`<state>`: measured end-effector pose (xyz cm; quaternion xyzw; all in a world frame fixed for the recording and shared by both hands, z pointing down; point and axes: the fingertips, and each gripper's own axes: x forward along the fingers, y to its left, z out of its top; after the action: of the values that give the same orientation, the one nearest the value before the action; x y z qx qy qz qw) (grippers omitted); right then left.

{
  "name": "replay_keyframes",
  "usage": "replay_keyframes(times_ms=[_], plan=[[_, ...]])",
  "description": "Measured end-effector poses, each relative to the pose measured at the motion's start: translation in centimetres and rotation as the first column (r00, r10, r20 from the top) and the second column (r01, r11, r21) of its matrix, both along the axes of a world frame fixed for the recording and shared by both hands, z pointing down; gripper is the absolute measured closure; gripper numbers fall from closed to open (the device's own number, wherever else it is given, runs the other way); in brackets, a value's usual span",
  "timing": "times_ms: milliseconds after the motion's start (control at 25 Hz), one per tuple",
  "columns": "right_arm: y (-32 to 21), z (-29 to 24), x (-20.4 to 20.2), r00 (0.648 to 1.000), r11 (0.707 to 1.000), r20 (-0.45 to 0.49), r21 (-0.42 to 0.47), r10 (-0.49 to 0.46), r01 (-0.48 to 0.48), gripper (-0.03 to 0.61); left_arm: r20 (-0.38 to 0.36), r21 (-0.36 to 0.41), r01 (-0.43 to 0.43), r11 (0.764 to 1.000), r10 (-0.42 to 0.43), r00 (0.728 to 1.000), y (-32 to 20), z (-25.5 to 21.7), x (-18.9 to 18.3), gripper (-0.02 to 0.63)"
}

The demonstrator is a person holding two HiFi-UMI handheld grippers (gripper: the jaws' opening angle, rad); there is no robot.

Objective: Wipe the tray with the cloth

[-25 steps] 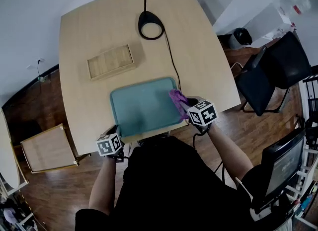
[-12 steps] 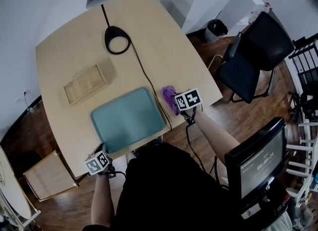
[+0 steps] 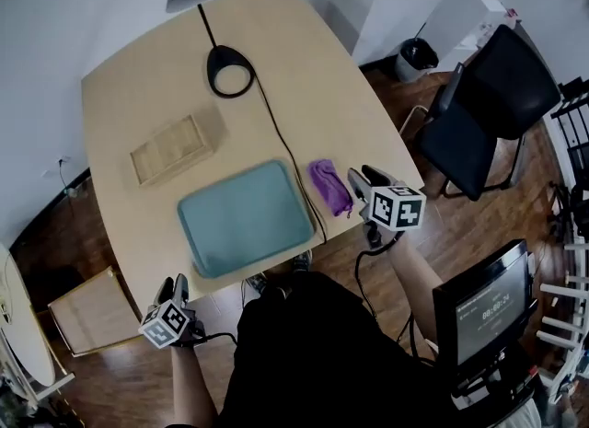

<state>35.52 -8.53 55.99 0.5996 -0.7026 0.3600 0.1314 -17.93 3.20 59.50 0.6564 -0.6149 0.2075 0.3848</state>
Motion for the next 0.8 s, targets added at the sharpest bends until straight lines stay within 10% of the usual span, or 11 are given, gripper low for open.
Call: replay_keyframes(times_ms=[120, 360, 560, 800], plan=[[1.6, -7.6, 3.3, 0.992, 0.974, 0.01, 0.189, 0.13, -0.129, 0.491, 0.036, 0.153, 0.074, 0.985, -0.081, 0.996, -0.1, -4.8, -2.5, 0.434], [7.6, -21.3, -4.5, 0.997, 0.879, 0.047, 0.475, -0.068, 0.037, 0.574, 0.056, 0.449, -0.081, 0.89, 0.062, 0.997, -0.9, -15.4, -0.4, 0.477], [12.9, -22.4, -12.3, 0.994, 0.859, 0.035, 0.508, -0.104, 0.072, 0.574, 0.076, 0.588, -0.214, 0.78, 0.211, 0.975, 1.9, -20.7, 3.8, 0.485], [18.3, -23.3, -18.3, 0.987, 0.809, -0.069, 0.567, -0.144, 0.158, 0.574, -0.016, 0.615, -0.211, 0.76, 0.279, 0.96, 8.7, -23.7, 6.5, 0.488]])
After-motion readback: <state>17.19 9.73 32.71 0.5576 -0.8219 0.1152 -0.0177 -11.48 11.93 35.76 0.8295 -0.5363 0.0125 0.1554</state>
